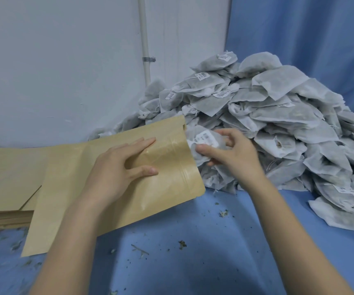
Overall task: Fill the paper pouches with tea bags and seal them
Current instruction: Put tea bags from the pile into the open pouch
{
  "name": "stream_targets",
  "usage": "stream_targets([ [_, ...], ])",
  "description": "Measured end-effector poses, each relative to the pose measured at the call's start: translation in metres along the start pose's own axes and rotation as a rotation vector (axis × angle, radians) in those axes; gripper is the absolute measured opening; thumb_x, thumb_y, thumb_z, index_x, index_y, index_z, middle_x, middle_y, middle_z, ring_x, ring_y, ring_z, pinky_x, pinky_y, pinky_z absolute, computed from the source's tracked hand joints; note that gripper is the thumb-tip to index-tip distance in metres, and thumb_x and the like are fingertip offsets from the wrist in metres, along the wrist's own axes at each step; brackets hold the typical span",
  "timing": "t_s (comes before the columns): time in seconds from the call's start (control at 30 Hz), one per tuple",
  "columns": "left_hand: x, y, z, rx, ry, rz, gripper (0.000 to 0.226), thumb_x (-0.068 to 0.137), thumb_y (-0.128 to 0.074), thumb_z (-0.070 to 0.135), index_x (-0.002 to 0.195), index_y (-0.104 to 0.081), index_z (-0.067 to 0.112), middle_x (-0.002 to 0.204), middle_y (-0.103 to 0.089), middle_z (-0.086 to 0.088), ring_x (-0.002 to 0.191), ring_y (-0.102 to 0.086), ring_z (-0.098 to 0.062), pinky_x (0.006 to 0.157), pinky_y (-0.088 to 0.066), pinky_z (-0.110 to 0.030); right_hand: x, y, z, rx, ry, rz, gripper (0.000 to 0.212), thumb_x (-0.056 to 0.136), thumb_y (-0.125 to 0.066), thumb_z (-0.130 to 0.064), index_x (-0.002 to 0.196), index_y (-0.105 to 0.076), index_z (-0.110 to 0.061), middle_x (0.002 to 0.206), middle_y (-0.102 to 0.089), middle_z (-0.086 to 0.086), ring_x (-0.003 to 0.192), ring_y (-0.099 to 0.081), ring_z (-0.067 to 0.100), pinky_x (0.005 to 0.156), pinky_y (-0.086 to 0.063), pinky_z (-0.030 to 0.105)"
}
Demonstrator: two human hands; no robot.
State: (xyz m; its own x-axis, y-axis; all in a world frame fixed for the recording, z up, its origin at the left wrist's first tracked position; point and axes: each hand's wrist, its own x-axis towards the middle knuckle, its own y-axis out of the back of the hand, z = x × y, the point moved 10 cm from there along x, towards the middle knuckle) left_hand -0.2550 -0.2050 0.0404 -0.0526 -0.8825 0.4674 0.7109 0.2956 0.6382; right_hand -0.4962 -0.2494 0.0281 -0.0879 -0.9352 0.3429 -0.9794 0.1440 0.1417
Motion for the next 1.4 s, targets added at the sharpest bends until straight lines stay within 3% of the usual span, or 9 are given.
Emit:
stream_targets([
  [0.2,0.000,-0.010,0.012,-0.027,-0.053,-0.067,0.061,0.065,-0.080,0.035,0.114,-0.054,0.060,0.132,-0.050,0.028,0.123,-0.039,0.013,0.089,-0.022,0.007,-0.029,-0.070,-0.001,-0.203,0.027,-0.610,0.023,0.090,-0.055,-0.025,0.094,-0.069,-0.043,0.101,-0.070,-0.017,0.094,-0.064,0.003,0.080,-0.051,0.018],
  [0.37,0.000,-0.006,0.004,0.004,-0.019,-0.037,0.061,0.068,-0.079,0.035,0.116,-0.052,0.059,0.136,-0.048,0.025,0.121,-0.035,0.014,0.090,-0.022,0.001,0.005,0.008,0.006,-0.680,0.094,0.026,0.033,0.082,-0.064,-0.042,0.111,-0.065,-0.026,0.113,-0.064,-0.002,0.104,-0.057,0.012,0.085,-0.044,0.020],
  [0.5,-0.001,-0.004,-0.002,0.045,0.001,-0.015,0.061,0.068,-0.079,0.035,0.120,-0.053,0.054,0.137,-0.048,0.021,0.115,-0.033,0.015,0.093,-0.027,-0.012,0.005,0.039,0.066,-1.123,-0.302,0.023,0.092,0.067,-0.070,-0.062,0.134,-0.035,-0.010,0.134,-0.039,0.019,0.123,-0.038,0.039,0.099,-0.035,0.044],
  [0.77,-0.001,-0.005,-0.014,0.111,0.043,-0.021,0.063,0.067,-0.079,0.039,0.121,-0.052,0.055,0.138,-0.048,0.018,0.127,-0.041,-0.003,0.092,-0.028,-0.019,0.012,0.052,0.029,-0.499,-0.076,-0.047,0.063,0.054,-0.088,-0.028,0.107,-0.054,-0.025,0.096,-0.058,-0.013,0.085,-0.056,0.007,0.067,-0.042,0.020],
  [0.9,-0.001,-0.002,-0.015,0.088,0.037,-0.022,0.062,0.066,-0.079,0.039,0.119,-0.052,0.057,0.135,-0.049,0.023,0.119,-0.038,0.008,0.090,-0.028,-0.013,0.002,0.039,-0.001,-0.261,0.063,-0.162,0.057,0.048,-0.090,-0.016,0.095,-0.065,-0.036,0.103,-0.063,-0.004,0.077,-0.061,0.003,0.069,-0.055,0.023],
  [1.1,-0.001,-0.011,0.008,0.014,-0.043,-0.083,0.062,0.064,-0.080,0.036,0.115,-0.053,0.060,0.131,-0.050,0.030,0.119,-0.038,0.017,0.087,-0.022,0.008,-0.007,-0.012,-0.020,-0.415,0.260,-0.172,0.053,0.055,-0.087,-0.016,0.100,-0.069,-0.037,0.093,-0.049,-0.009,0.074,-0.046,0.003,0.070,-0.041,0.014],
  [1.27,-0.001,-0.022,0.021,-0.015,-0.088,-0.110,0.064,0.065,-0.081,0.031,0.117,-0.055,0.057,0.131,-0.048,0.031,0.101,-0.029,0.038,0.085,-0.020,0.010,-0.027,-0.074,-0.006,-0.238,0.182,-0.583,0.037,0.084,-0.060,-0.001,0.091,-0.058,-0.037,0.085,-0.063,-0.029,0.081,-0.058,-0.015,0.071,-0.045,0.007],
  [1.33,-0.001,-0.018,0.016,-0.028,-0.066,-0.081,0.062,0.066,-0.081,0.030,0.113,-0.054,0.060,0.126,-0.048,0.034,0.095,-0.027,0.042,0.081,-0.021,0.011,-0.019,-0.059,-0.007,-0.100,0.179,-0.479,0.033,0.086,-0.060,-0.001,0.107,-0.062,-0.027,0.105,-0.067,-0.013,0.099,-0.062,-0.001,0.087,-0.049,0.016],
  [1.4,-0.002,-0.014,0.013,-0.043,-0.056,-0.054,0.060,0.067,-0.080,0.031,0.109,-0.052,0.063,0.116,-0.046,0.042,0.092,-0.027,0.043,0.079,-0.022,0.011,-0.001,-0.015,-0.004,-0.240,0.221,-0.119,0.024,0.088,-0.060,-0.011,0.105,-0.067,-0.027,0.102,-0.069,-0.011,0.097,-0.063,0.005,0.088,-0.049,0.019],
])
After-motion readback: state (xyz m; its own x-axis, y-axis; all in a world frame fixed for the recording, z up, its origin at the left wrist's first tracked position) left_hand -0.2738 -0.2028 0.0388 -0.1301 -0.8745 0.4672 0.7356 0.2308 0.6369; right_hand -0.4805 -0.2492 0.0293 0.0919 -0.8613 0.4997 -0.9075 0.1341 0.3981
